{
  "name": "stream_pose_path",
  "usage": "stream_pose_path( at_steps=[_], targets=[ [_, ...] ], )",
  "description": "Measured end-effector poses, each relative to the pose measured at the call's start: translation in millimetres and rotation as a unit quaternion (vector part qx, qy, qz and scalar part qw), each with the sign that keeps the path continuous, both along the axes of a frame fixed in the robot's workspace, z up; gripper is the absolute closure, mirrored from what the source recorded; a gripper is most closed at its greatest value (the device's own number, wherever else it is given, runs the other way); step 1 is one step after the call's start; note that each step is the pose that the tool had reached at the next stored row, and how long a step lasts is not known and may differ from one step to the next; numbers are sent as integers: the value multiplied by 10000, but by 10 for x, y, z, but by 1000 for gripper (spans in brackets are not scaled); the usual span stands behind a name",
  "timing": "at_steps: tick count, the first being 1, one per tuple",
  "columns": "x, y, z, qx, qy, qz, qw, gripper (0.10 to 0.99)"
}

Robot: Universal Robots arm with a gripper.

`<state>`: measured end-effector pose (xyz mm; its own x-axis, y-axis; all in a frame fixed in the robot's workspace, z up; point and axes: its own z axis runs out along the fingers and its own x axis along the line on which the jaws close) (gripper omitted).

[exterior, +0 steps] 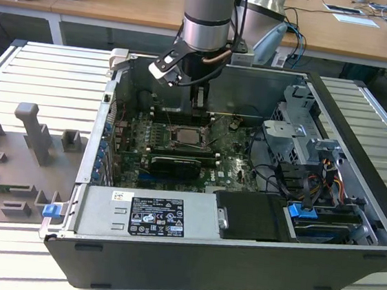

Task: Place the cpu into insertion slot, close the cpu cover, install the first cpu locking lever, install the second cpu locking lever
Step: 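Close the cpu cover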

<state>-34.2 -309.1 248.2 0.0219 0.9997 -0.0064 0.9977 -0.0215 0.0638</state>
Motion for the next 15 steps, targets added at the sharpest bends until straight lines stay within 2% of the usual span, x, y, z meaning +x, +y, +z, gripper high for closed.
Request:
stream_pose_path(
  at_steps=[10, 15],
  targets=[
    [3, 15, 71, -9, 0, 0, 10000, 980],
    [73, 15, 81, -9, 4, 0, 10000, 980]
  ],
)
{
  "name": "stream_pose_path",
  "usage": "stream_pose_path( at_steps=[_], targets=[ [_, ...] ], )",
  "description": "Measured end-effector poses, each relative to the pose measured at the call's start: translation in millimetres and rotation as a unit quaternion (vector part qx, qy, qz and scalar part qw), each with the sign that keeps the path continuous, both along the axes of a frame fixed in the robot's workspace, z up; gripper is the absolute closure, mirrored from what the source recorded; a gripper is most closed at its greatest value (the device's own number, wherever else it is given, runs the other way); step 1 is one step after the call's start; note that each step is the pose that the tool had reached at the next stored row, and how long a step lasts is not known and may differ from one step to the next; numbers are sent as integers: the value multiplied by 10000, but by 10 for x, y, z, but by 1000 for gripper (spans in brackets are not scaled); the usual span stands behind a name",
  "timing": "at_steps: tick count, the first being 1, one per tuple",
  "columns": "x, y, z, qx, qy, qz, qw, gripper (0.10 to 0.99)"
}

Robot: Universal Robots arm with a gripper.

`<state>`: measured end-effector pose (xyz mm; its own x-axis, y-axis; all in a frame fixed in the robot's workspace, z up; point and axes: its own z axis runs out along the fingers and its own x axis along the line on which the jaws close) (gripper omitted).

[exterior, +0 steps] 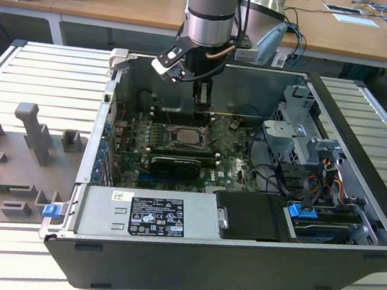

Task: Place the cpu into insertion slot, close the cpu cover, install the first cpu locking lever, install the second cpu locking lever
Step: 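Close the cpu cover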

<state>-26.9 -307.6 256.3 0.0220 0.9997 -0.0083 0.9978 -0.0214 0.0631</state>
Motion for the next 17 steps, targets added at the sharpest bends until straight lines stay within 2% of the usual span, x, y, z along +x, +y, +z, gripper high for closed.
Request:
stream_pose_path(
  at_steps=[4, 14, 17],
  targets=[
    [58, 0, 3, 0, 4, 0, 10000, 980],
    [60, 4, 10, 0, 4, 0, 10000, 980],
    [103, 5, 14, 0, 6, 0, 10000, 980]
  ],
)
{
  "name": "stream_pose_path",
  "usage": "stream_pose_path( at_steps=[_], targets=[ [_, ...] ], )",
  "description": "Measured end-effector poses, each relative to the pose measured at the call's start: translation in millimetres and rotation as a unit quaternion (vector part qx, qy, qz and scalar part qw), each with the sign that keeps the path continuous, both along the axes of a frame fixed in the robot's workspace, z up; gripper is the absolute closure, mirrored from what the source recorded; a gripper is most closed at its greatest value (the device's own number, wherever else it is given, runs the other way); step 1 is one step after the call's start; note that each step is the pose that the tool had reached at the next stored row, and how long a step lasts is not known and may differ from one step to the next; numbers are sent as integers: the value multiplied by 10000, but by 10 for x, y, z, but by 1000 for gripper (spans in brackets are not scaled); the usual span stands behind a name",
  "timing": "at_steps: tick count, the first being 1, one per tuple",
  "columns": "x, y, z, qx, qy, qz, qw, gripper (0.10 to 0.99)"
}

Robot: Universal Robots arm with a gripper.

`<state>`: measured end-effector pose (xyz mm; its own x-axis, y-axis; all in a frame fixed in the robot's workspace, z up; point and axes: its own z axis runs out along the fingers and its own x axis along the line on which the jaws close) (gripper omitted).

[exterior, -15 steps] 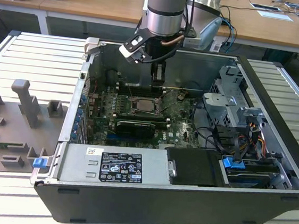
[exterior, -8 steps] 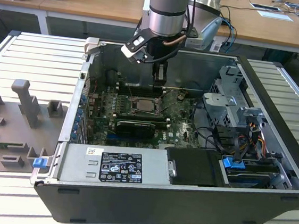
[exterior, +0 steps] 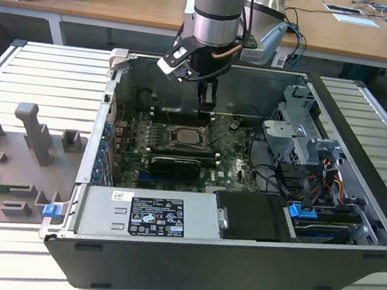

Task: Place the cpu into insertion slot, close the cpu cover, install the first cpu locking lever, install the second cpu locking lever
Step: 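Close the cpu cover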

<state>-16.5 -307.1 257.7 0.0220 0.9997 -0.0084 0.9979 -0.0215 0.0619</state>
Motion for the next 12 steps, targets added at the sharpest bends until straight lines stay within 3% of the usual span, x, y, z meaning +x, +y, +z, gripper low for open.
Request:
stream_pose_path(
  at_steps=[5, 8, 12],
  targets=[
    [187, 0, 3, -1, 25, 0, 10000, 980],
    [212, 1, 99, 0, 26, 0, 10000, 980],
    [383, 1, 111, 0, 37, 0, 10000, 980]
  ],
)
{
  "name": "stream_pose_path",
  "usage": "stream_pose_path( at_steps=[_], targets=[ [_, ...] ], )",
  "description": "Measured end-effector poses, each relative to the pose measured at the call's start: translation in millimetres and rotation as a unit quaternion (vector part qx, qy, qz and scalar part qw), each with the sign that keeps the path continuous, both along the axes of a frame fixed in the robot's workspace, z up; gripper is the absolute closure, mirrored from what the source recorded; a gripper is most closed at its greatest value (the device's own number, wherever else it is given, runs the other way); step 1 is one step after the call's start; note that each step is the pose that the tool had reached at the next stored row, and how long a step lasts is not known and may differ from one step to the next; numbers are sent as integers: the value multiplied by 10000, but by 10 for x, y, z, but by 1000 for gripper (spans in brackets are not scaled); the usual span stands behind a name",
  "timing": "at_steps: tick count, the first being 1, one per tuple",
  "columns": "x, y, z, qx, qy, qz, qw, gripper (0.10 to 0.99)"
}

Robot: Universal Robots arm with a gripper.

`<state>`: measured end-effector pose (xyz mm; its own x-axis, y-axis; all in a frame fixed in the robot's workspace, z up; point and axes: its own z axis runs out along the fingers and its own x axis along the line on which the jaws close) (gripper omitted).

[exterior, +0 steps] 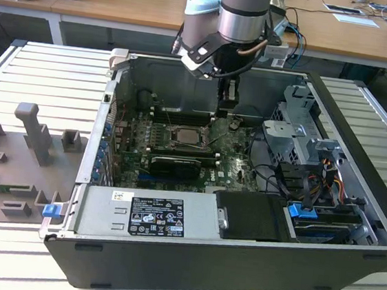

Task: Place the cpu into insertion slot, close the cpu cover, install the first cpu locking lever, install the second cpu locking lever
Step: 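Close the cpu cover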

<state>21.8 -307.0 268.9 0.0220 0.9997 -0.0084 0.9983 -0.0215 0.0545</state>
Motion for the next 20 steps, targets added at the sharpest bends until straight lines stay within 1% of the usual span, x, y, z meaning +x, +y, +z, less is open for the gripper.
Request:
stream_pose_path(
  at_steps=[4, 6, 9, 11, 12, 13, 15, 16, 18, 20],
  targets=[
    [94, 0, 0, 0, 4, 0, 10000, 980],
    [160, 0, 0, 0, 11, 0, 10000, 980],
    [236, 0, -2, 0, 17, 1, 10000, 980],
    [300, 0, -19, 0, 26, 2, 10000, 980],
    [310, 0, -34, 0, 29, 1, 10000, 980],
    [321, -3, -71, 0, 33, 2, 10000, 980],
    [326, -14, -109, 0, 37, 3, 10000, 980],
    [325, -41, -143, 1, 40, 4, 10000, 980],
    [326, -58, -171, 3, 47, 5, 10000, 980],
    [325, -63, -190, 2, 68, 5, 10000, 980]
  ],
)
